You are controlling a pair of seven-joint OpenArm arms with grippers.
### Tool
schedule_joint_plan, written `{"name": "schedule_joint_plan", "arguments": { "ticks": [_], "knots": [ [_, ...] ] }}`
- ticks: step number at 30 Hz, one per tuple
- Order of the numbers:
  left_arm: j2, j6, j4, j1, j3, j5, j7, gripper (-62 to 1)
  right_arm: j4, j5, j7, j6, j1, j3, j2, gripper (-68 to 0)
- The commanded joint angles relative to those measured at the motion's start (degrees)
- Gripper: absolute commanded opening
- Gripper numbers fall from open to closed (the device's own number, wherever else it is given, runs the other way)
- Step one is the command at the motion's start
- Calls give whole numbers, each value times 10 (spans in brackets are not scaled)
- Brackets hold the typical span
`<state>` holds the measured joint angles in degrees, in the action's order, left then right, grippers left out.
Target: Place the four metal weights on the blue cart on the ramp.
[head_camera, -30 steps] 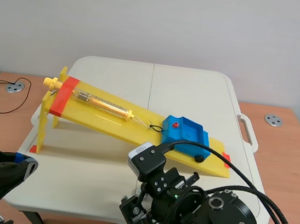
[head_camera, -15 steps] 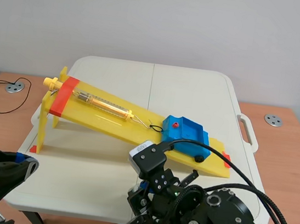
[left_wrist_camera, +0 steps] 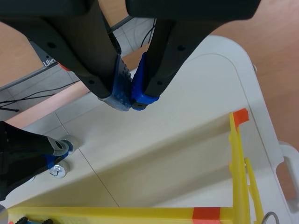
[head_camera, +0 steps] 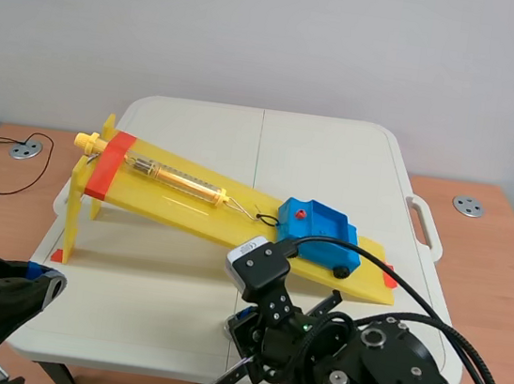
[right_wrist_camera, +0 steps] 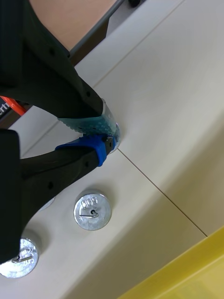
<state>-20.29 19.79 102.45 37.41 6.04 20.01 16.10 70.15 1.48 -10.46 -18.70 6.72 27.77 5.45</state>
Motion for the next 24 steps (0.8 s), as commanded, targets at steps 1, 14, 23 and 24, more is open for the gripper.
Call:
{"name": "schedule_joint_plan", "arguments": {
  "ticks": [1,14,23,24],
  "knots": [
    [4,16,28,-5,7,44,-57,-580,96,48,32,9,-17,-7,23,-669],
    [4,16,28,-5,7,44,-57,-580,355,218,-43,-39,133,-152,104,-669],
    [4,16,28,-5,7,44,-57,-580,420,308,-69,-38,152,-296,90,-669],
    [4,16,28,-5,7,44,-57,-580,418,308,-68,-38,146,-305,83,-669]
  ]
}}
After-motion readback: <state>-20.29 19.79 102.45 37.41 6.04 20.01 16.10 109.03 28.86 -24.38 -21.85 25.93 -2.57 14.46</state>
